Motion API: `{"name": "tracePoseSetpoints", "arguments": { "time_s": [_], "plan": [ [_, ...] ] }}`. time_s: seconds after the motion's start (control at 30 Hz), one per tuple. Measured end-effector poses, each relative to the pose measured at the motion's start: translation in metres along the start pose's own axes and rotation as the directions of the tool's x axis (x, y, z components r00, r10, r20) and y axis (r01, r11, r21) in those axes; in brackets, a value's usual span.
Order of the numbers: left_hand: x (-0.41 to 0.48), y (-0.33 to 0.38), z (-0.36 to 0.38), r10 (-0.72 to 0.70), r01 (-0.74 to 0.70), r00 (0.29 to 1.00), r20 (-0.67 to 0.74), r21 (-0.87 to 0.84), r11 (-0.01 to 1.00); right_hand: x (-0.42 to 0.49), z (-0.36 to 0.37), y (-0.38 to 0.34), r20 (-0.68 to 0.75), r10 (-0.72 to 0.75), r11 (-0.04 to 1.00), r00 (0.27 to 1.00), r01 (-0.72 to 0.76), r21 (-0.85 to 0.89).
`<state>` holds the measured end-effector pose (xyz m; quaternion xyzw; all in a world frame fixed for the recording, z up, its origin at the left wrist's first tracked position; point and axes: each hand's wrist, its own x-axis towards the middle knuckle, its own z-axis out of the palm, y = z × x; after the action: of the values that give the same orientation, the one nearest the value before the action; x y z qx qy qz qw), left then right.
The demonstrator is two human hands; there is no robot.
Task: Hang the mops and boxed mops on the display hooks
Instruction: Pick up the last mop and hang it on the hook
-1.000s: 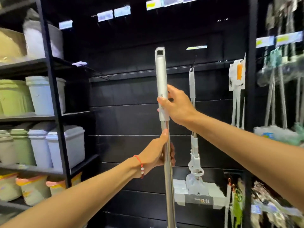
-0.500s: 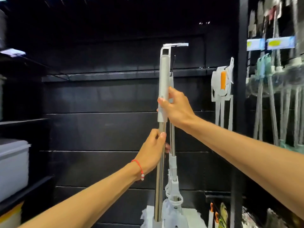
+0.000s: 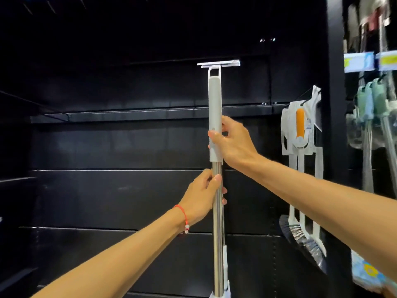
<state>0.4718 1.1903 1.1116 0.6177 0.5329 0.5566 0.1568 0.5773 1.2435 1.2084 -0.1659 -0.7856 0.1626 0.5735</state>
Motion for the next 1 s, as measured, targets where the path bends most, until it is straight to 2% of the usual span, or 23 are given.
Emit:
{"name": "tracePoseSetpoints", "arguments": {
  "time_s": [0.23,0.43,0.87,1.0],
  "plan": [
    [0.033,-0.004,0.007,0.032,-0.032,0.999,0.004,-0.025,0.999,0.027,-0.002,0.024,-0.025,-0.006,0.997,1.000,0.004,-0.075],
    [0.047,-0.015,0.014,0.054,-0.054,0.999,0.006,-0.012,0.998,0.037,-0.005,0.042,0.009,0.033,0.989,0.999,-0.031,-0.143],
    [0.056,-0.039,0.008,-0.026,0.025,0.998,0.060,0.009,1.000,0.039,0.018,0.064,0.022,0.145,0.976,0.989,-0.139,-0.170],
    [0.063,-0.053,0.009,-0.005,0.004,0.999,0.045,0.015,1.000,0.039,0.021,0.073,-0.002,0.147,0.974,0.989,-0.145,-0.173]
  ]
}}
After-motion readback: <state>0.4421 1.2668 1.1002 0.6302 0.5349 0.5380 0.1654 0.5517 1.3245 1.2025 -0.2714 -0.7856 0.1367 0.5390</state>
